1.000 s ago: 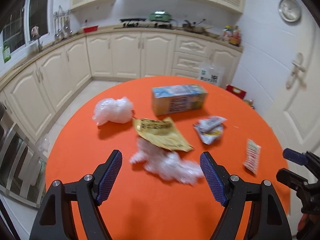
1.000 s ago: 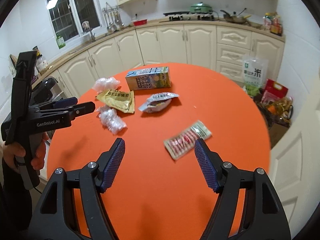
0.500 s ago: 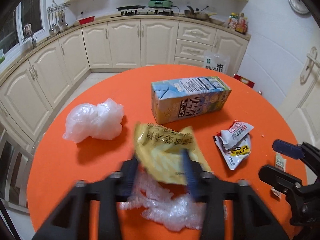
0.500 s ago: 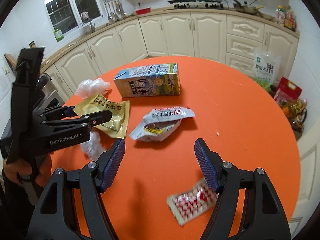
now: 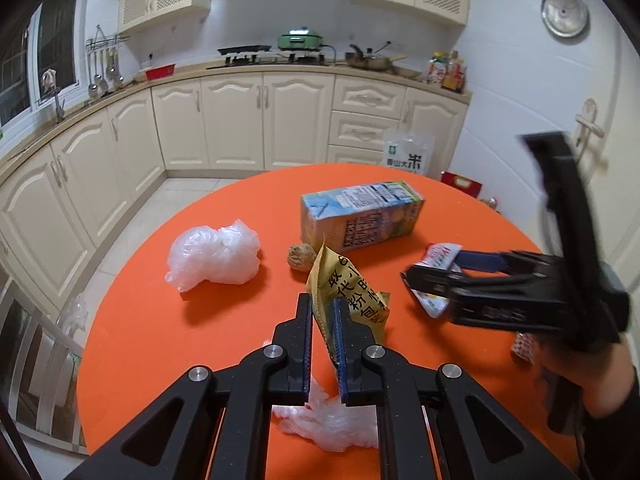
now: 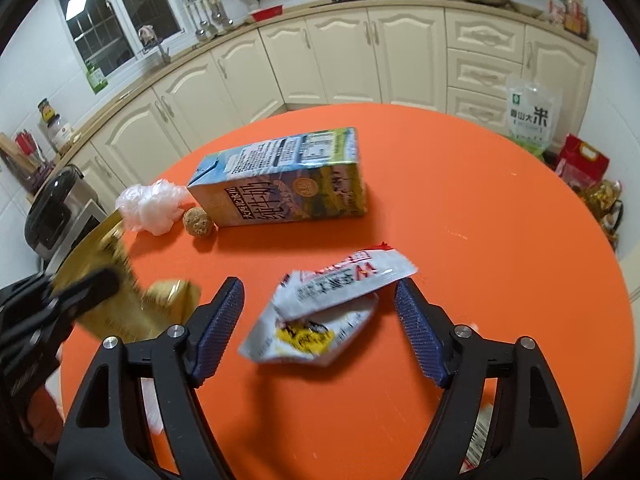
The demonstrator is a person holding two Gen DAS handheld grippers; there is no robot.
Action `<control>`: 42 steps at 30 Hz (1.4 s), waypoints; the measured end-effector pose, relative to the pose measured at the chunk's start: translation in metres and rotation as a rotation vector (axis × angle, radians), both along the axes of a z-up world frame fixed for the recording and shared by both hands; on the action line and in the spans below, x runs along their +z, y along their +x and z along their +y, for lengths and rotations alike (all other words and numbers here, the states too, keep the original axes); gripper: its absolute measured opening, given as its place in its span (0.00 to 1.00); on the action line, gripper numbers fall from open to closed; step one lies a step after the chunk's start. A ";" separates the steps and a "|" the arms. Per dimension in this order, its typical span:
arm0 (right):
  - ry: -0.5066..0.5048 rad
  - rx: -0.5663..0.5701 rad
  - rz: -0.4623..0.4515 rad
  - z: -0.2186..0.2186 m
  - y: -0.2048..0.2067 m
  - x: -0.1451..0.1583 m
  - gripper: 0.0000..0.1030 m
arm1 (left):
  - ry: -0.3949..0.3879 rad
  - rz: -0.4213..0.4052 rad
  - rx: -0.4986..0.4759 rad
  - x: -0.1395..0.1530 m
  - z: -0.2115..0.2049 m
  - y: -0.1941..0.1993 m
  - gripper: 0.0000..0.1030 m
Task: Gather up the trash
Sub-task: 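Grasp the yellow wrapper with the left tool while the right tool grasps the silver packet, then carry the yellow wrapper and silver packet to the blue bin and release both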
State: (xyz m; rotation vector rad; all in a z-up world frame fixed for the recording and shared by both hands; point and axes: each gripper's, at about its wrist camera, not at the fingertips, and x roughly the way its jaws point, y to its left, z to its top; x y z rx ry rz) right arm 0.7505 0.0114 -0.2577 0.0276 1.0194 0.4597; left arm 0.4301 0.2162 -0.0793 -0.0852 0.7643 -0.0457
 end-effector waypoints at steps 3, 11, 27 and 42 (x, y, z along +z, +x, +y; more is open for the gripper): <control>-0.033 -0.006 -0.013 0.006 0.005 -0.002 0.73 | 0.013 0.010 -0.001 -0.003 -0.001 -0.004 0.06; -0.083 0.007 -0.036 0.006 0.009 0.001 0.19 | 0.020 0.019 -0.022 -0.005 -0.013 0.002 0.06; 0.096 0.044 -0.113 -0.050 -0.077 0.051 0.18 | -0.053 -0.007 -0.086 0.015 -0.054 -0.036 0.00; 0.153 0.049 -0.117 -0.092 -0.174 0.064 0.18 | -0.070 -0.026 -0.160 0.039 -0.117 -0.101 0.00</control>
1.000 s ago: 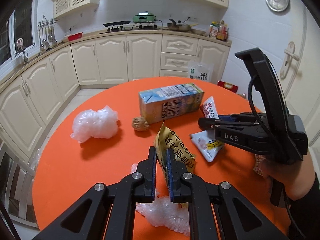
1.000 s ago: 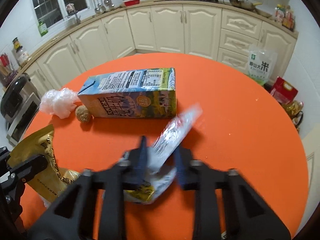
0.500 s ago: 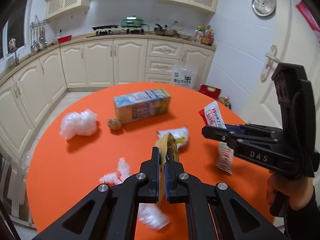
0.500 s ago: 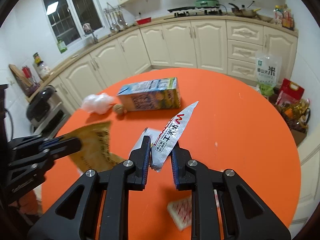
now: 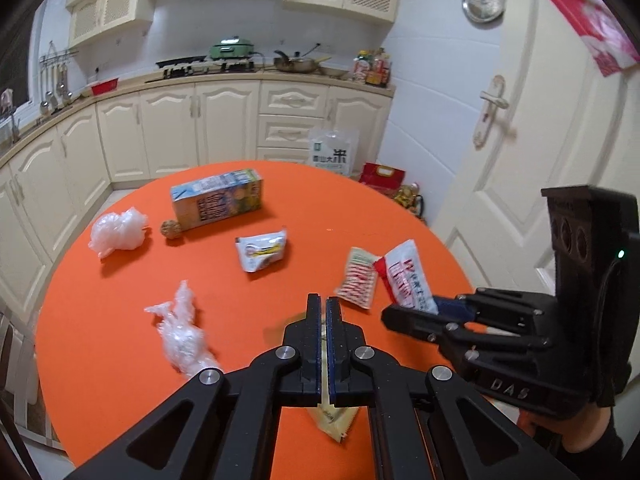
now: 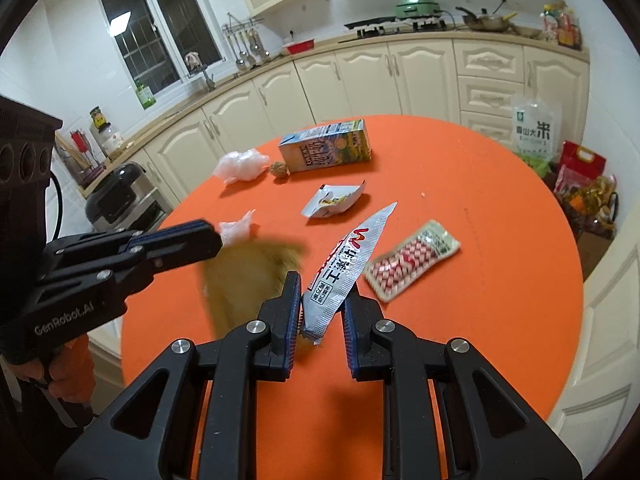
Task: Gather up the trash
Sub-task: 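Carry the yellow wrapper and silver packet to the blue bin and release both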
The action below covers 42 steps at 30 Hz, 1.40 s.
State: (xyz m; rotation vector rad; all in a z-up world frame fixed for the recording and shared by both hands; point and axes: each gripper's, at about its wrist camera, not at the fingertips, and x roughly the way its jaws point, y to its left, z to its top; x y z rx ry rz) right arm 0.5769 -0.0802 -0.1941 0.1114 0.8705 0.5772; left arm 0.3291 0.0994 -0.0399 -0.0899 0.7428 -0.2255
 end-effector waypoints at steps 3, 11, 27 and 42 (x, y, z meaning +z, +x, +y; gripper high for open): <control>0.017 -0.011 -0.004 -0.009 -0.014 0.005 0.18 | 0.015 -0.011 -0.011 0.008 -0.012 -0.010 0.00; 0.014 -0.006 0.003 -0.020 -0.036 0.002 0.18 | 0.018 0.077 0.117 -0.011 0.005 -0.018 0.39; 0.030 -0.015 0.042 -0.028 -0.034 -0.026 0.18 | 0.059 0.149 0.060 -0.037 -0.045 0.009 0.04; 0.029 -0.173 -0.008 -0.127 -0.091 -0.014 0.19 | 0.101 0.047 -0.159 -0.001 -0.147 -0.036 0.04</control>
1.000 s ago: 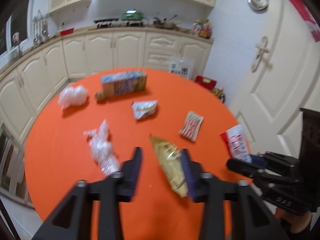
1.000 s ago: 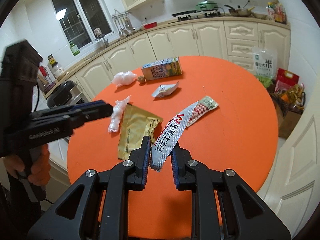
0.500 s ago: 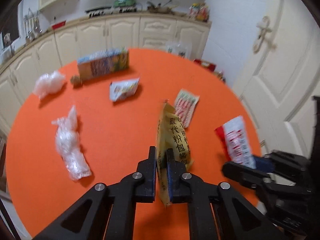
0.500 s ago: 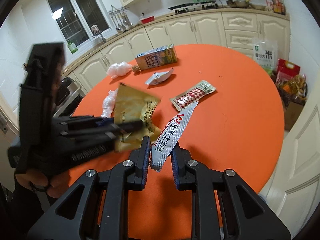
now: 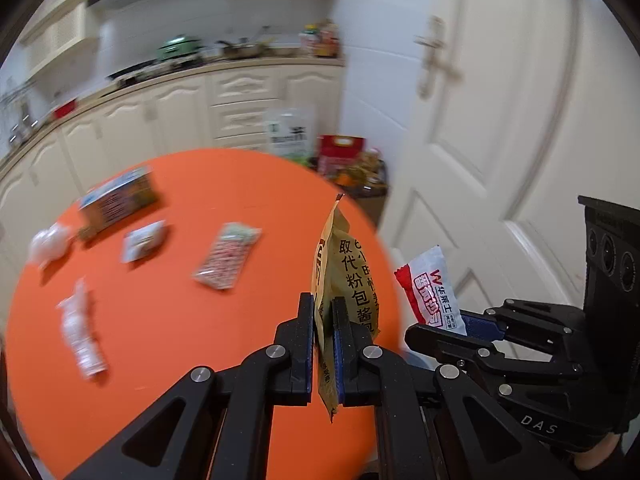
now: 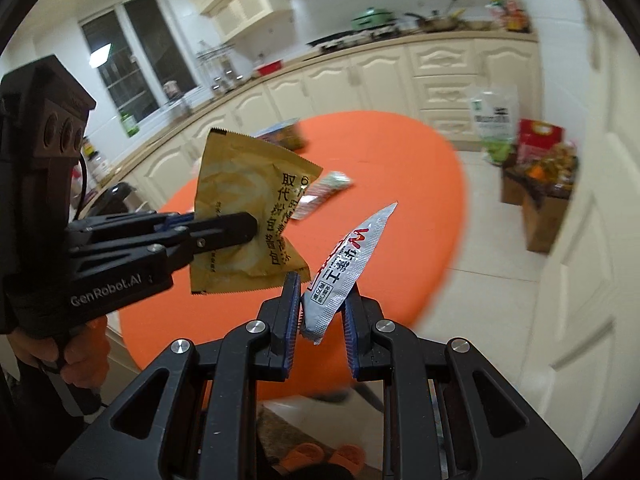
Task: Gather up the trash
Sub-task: 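Carry the yellow wrapper and silver packet to the blue bin and release both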
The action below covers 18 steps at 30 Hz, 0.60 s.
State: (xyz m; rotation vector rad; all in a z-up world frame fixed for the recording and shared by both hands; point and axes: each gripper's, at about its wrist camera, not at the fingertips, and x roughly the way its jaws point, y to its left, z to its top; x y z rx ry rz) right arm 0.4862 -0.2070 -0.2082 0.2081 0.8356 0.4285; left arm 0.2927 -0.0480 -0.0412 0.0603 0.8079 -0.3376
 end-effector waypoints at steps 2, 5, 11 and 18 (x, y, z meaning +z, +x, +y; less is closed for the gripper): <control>-0.016 -0.041 0.005 -0.021 -0.011 -0.001 0.19 | 0.010 0.009 -0.041 -0.006 -0.024 0.002 0.04; -0.034 -0.098 0.019 -0.050 -0.024 -0.006 0.19 | 0.021 0.026 -0.113 -0.018 -0.059 0.003 0.04; -0.053 -0.201 0.075 -0.102 -0.037 -0.027 0.20 | 0.064 0.066 -0.219 -0.042 -0.117 0.017 0.04; -0.038 -0.269 0.142 -0.143 -0.034 -0.062 0.29 | 0.117 0.143 -0.274 -0.080 -0.169 0.047 0.04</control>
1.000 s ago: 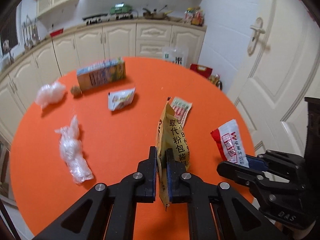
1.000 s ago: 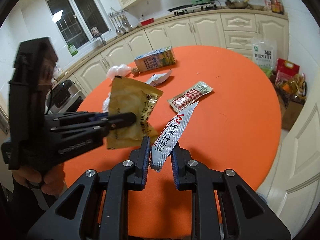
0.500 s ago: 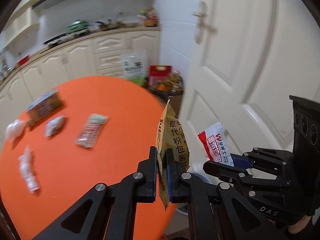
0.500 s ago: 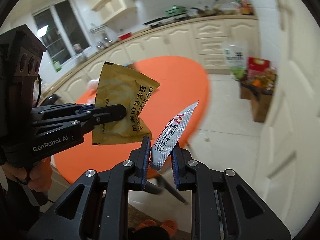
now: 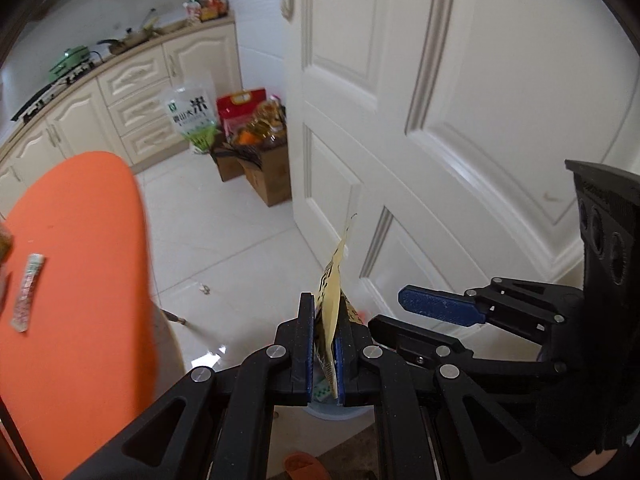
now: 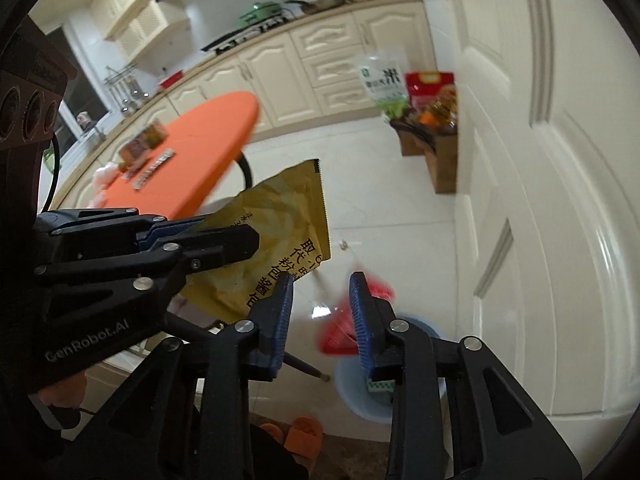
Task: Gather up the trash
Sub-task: 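Carry the yellow wrapper and silver packet to the blue bin and release both, then return both tools to the table toward the clear bubble wrap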
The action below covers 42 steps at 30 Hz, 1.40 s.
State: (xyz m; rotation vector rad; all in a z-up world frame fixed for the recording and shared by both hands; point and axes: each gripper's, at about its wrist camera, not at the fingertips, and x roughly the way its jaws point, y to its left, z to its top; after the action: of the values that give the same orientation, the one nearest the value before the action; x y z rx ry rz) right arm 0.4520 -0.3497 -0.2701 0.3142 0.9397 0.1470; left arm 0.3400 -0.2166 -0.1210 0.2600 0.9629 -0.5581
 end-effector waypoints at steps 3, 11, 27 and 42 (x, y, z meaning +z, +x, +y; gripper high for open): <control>-0.002 -0.011 0.019 -0.009 -0.002 -0.011 0.36 | 0.023 0.028 -0.014 -0.018 -0.015 0.012 0.04; -0.013 -0.032 0.060 -0.026 -0.008 -0.030 0.44 | 0.049 0.051 -0.035 -0.039 -0.048 0.035 0.08; -0.054 0.009 -0.031 0.018 -0.012 0.026 0.56 | 0.005 -0.057 0.066 0.017 0.020 -0.006 0.40; -0.096 0.192 -0.180 0.183 0.033 0.110 0.85 | 0.024 -0.282 0.493 0.075 0.258 -0.059 0.68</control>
State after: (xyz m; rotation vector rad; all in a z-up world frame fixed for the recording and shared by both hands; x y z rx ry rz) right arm 0.4845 -0.1670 -0.1599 0.1187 0.7944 0.3004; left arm 0.2814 0.0415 -0.0457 0.1103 0.7233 -0.0543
